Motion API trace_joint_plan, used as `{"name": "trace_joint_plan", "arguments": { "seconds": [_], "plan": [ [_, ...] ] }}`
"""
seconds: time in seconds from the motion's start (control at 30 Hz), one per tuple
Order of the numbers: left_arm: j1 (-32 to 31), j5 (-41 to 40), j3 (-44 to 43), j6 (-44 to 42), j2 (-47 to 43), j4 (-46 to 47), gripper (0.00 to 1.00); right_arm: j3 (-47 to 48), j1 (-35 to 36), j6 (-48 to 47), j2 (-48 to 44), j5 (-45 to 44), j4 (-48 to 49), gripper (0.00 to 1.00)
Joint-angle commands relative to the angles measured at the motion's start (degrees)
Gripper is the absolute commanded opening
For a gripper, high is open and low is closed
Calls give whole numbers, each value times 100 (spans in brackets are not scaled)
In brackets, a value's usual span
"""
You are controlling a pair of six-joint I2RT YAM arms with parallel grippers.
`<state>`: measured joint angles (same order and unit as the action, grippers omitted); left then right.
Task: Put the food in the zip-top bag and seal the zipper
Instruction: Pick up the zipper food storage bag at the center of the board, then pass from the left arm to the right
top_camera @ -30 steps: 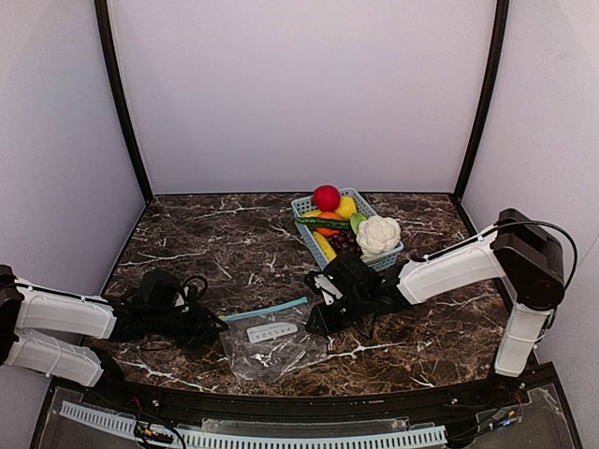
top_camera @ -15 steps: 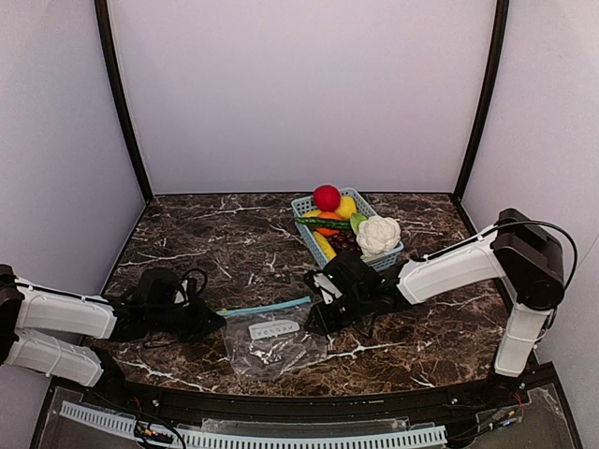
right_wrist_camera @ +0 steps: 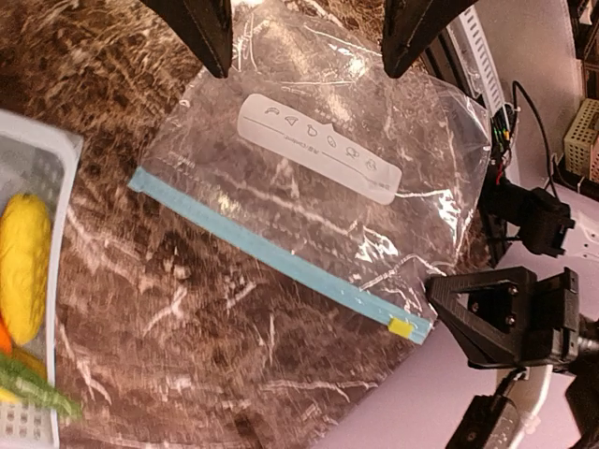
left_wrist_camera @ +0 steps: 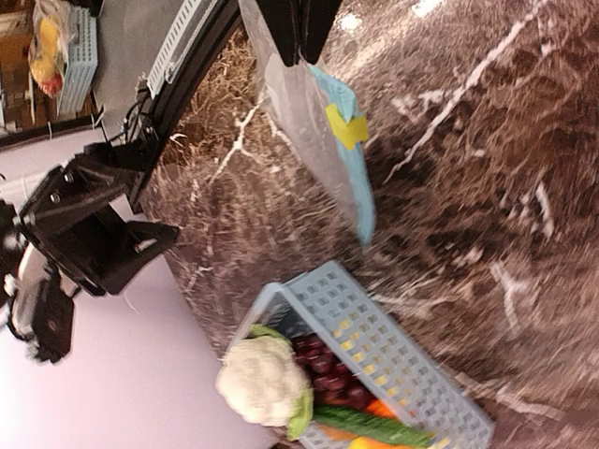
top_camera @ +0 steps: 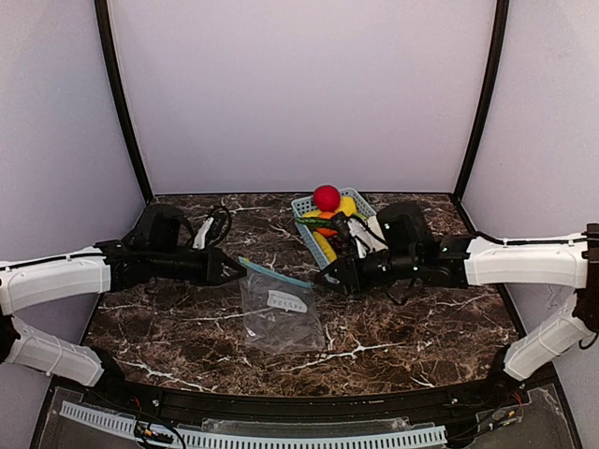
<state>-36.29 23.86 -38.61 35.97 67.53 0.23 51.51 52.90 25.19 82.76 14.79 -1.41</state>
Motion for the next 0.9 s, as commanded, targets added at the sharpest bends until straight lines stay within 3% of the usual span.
{"name": "trace_joint_plan", "arguments": {
  "seconds": [0.0,0.1,0.37,0.63,0.87],
  "plan": [
    [-35,1331,-1075,-2182,337,-1420,1,118,-295,-845,-569,863,-224,55],
    [-36,2225,-1872,-2837,699,-1943,1,335,-439,-1079,-856,1320,-382,56],
    [-108,3421,-3387,-4013,1555,-2536,1,1103,-676,-1359,-797,2268,-671,56],
    [-304,3957,-3311,-4197,1802,-2499,1,1713,-746,-1615,-360,3288,-1016,56],
    [-557,4143,-2982,-3780,1862,-2033,1,2012,-768,-1850,206,4058,-1232,56]
  ]
}}
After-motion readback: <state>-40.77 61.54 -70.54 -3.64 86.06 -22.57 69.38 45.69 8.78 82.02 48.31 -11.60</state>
